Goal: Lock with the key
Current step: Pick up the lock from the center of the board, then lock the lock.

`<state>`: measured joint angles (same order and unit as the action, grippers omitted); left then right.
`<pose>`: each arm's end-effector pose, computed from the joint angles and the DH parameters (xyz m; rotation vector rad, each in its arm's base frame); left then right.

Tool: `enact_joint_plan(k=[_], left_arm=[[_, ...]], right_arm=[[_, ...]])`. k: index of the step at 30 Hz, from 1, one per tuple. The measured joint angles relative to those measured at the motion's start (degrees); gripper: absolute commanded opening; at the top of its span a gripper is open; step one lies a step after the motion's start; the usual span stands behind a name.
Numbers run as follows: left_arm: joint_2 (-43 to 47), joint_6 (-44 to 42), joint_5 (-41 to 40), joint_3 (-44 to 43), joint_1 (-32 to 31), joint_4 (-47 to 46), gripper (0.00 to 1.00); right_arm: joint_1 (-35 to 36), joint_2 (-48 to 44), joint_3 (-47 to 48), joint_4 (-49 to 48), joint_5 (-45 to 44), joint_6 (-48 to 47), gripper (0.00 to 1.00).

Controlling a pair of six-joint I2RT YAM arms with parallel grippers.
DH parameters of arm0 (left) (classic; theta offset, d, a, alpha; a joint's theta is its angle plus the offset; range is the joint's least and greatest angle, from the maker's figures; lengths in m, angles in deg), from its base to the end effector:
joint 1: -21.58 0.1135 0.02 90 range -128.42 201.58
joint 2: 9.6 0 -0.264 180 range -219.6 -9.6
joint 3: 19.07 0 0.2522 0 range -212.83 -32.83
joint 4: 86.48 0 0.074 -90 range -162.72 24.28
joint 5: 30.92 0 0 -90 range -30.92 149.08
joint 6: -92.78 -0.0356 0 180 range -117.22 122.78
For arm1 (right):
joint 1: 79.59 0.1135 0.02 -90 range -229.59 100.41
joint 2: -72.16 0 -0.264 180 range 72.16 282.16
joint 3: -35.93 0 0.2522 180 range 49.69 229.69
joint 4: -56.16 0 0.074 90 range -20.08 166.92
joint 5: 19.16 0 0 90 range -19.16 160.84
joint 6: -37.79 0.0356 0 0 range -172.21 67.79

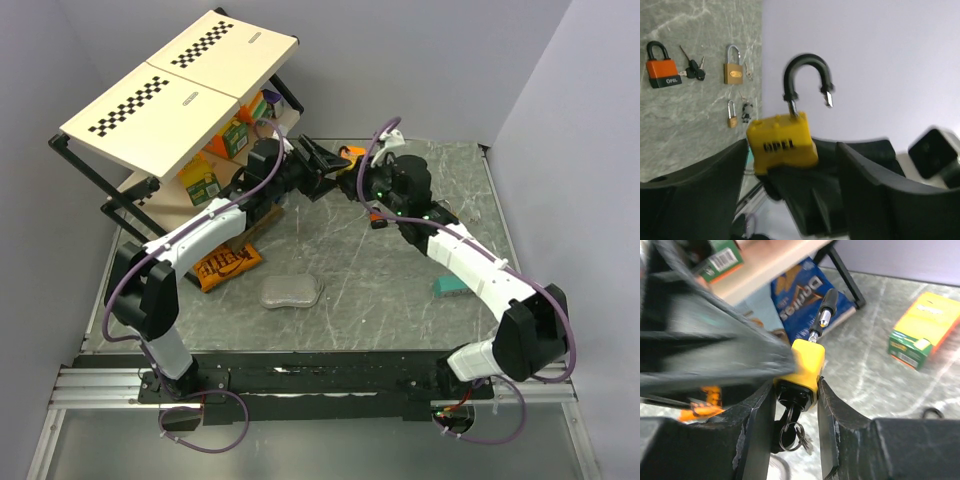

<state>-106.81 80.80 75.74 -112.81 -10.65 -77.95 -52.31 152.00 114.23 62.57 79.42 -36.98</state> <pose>0.3419 -0.2276 0.3377 -0.5817 2.0111 -1.5552 0.2941 0.1577 0.3515 -0.2975 1.7299 0.6749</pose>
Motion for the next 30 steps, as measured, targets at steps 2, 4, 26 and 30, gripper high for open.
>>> enact_joint_plan(k=[2,4,26,30], left_arm=[[0.66,-1.84,2.43,0.33,0.55,-0.85,0.94],[2.12,-3.89,5.49,1.73,1.42,-2.32,0.98],[9.90,-59.69,42.95,-1.92,3.41,16.92,0.86],[7.65,-64.50,46.12,-9.05,3.43,29.05,0.84]], right_arm=[[-2.10,-1.60,-1.05,1.44,1.57,-0.85,0.00],[-4.87,-4.44,-3.32,2.64,4.09,-1.42,0.00],[-11.26,-32.79,-9.38,35.21,34.67,-56.68,0.00],[-9.81,-39.12,-12.94,34.75,30.53,-72.61,0.00]])
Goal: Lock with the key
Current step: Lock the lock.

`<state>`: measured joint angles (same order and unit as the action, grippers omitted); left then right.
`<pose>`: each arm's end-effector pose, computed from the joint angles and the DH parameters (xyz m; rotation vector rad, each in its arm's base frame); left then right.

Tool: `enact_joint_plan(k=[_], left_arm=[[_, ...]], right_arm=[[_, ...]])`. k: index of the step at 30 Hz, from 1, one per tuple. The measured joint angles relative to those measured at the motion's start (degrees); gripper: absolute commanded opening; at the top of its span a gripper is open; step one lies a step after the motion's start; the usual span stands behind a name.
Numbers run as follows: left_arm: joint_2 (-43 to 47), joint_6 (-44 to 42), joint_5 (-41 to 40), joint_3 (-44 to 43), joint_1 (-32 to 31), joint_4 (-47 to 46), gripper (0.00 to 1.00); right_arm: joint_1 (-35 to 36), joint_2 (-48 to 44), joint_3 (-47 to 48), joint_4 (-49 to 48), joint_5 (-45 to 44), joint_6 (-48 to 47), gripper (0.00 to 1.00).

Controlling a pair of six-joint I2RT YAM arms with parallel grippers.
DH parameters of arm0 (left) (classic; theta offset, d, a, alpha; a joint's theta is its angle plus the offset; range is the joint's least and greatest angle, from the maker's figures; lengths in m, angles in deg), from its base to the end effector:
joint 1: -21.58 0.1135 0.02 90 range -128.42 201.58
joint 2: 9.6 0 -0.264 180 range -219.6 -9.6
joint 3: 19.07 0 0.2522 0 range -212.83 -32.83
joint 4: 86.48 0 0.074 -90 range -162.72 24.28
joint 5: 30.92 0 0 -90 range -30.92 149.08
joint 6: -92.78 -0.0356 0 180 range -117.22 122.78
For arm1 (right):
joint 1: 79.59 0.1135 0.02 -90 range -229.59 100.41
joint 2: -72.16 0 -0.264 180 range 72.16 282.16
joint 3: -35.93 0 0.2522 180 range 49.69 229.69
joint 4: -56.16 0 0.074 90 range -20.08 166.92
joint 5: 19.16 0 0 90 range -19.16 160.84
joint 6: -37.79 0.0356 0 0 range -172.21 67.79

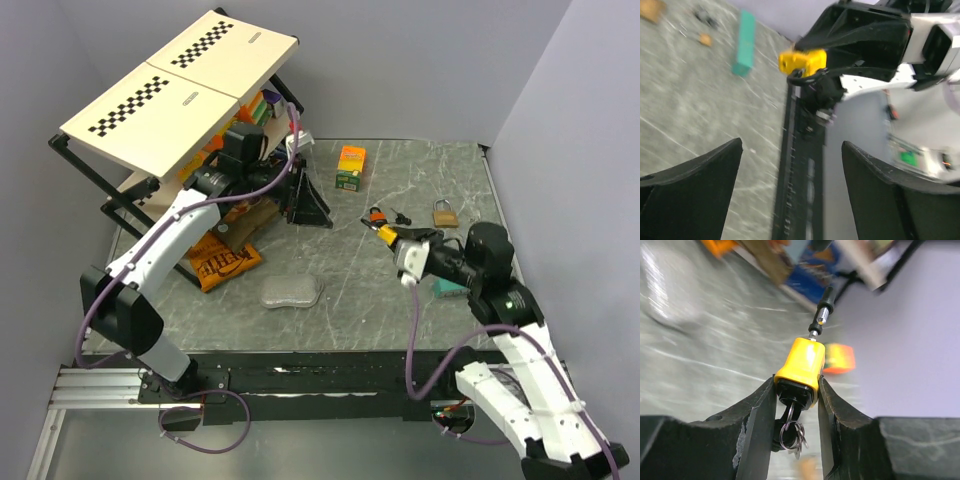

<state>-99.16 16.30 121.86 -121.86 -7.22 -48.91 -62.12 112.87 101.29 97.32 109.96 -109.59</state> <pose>0.2877 -0.1943 0.3980 1.0094 1.8114 -1.5473 0.1330 0.0654 0.3620 -1.4200 1.0983 0.1374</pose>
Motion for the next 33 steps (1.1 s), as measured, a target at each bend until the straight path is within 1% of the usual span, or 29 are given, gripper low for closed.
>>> enact_joint_plan(k=[3,8,10,12,13,15,16,20,24,27,33], left_arm=[[-2.05,0.11,2.84,-0.59,0.00,5.40,0.83],[-5.31,5.35,7.08,0.52,-0.09,7.72,0.81],[-5.84,7.32,8.63,0.72,-0.39,7.72,0.78],[-5.86,8.72,9.38,1.03,-1.16,7.45,0.75],[-5.86,9.16,9.66,1.33,-1.81,7.26,0.71],[-5.95,9.97,10.05,1.92,-3.23,7.41,0.67],[-6.10,10.01,10.19,2.03,-3.82,7.61,0.63],[-7.39,9.92,11.02,1.86,-6.01,8.24,0.59],[-8.11,9.46,12.09,1.11,-7.08,8.50,0.58],[-8.11,10.21,13.05,1.05,-7.52,7.28,0.55],[-8.17,11.43,13.86,0.81,-8.04,5.05,0.42]], right_arm=[[1.16,-4.52,-5.11,-3.78,-1.40,-12.28,0.00],[1.40,-7.69,-12.68,-8.98,-0.22,-29.11,0.00],[1.42,-7.76,-13.57,-9.44,1.29,-34.58,0.00],[1.42,-7.76,-13.68,-9.92,2.64,-38.05,0.00],[1.42,-7.76,-13.68,-10.47,3.50,-39.85,0.00],[1.60,-7.76,-13.79,-11.80,4.85,-42.62,0.00],[1.68,-7.76,-13.99,-12.57,5.46,-43.78,0.00],[1.90,-7.74,-14.43,-12.96,7.56,-47.34,0.00],[2.10,-7.72,-14.43,-13.09,9.01,-49.35,0.00],[2.16,-7.69,-14.43,-12.98,10.01,-50.49,0.00],[2.16,-7.69,-14.43,-13.20,10.97,-51.67,0.00]])
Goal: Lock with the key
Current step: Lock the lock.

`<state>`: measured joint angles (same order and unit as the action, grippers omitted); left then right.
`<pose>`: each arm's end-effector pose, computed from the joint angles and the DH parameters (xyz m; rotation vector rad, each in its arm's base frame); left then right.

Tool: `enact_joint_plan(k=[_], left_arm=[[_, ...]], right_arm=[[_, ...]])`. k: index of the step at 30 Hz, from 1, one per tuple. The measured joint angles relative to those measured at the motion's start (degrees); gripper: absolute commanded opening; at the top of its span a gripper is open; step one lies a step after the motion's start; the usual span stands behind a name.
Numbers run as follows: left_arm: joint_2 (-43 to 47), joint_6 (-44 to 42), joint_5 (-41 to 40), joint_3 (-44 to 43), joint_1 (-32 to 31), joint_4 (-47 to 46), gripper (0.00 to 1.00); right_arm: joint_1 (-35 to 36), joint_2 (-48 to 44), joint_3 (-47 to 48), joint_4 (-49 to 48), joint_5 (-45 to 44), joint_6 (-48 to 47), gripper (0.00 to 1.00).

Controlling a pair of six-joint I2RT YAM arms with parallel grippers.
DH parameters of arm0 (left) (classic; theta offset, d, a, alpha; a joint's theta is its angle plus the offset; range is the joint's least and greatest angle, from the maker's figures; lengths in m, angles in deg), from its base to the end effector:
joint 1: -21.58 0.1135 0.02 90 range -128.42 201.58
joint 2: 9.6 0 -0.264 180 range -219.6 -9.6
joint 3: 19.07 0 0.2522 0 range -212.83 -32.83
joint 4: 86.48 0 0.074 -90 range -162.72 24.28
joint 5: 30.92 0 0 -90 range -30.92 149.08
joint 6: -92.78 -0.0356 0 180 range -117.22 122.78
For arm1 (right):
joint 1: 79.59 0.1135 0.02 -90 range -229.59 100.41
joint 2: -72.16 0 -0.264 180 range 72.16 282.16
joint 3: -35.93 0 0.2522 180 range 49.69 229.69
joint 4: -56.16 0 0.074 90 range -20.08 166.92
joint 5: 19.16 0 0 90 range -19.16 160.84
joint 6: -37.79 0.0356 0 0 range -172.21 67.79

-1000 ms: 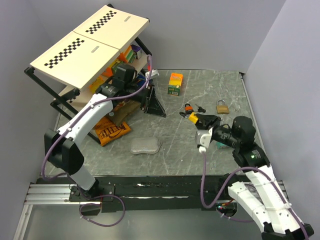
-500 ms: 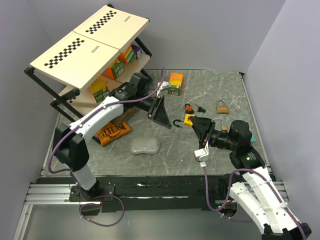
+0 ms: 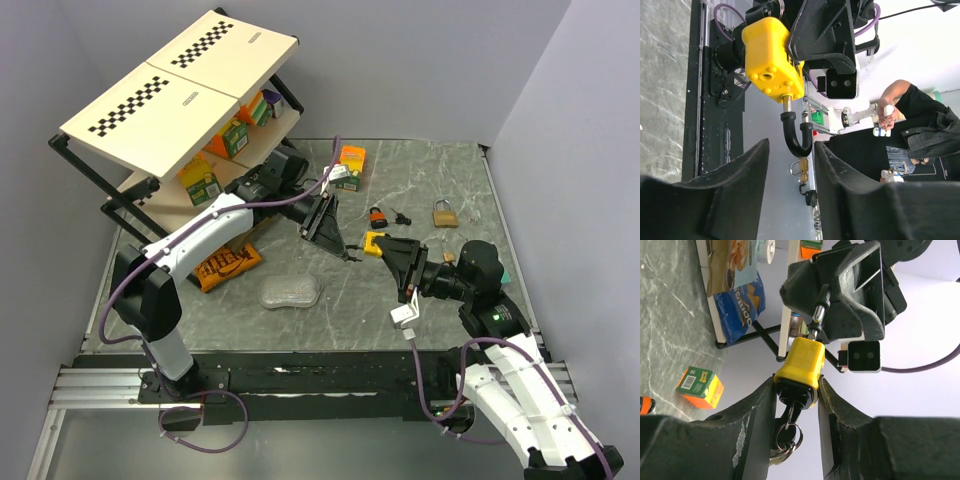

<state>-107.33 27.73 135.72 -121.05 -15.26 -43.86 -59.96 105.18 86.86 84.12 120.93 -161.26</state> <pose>0.2765 -0.2505 0.3428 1.0690 2.1102 -2.0473 0.1170 0.0707 0.3180 -1.6948 0.1265 -0.4078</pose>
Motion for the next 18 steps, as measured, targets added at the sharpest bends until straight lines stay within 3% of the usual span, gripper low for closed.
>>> enact_joint_plan(k=[4,18], left_arm=[[-0.50,-1.73,0.11,-2.12,-0.17,2.34,0.36],[-0.55,-3.39,0.02,-2.08,-0.74,4.68,0.36]], right_arm=[[0.11,0.00,0.00,0.15,0.46,-0.57,0.00],[2.10,-0.02,0.00,1.09,-0.11,-1.62,0.00]])
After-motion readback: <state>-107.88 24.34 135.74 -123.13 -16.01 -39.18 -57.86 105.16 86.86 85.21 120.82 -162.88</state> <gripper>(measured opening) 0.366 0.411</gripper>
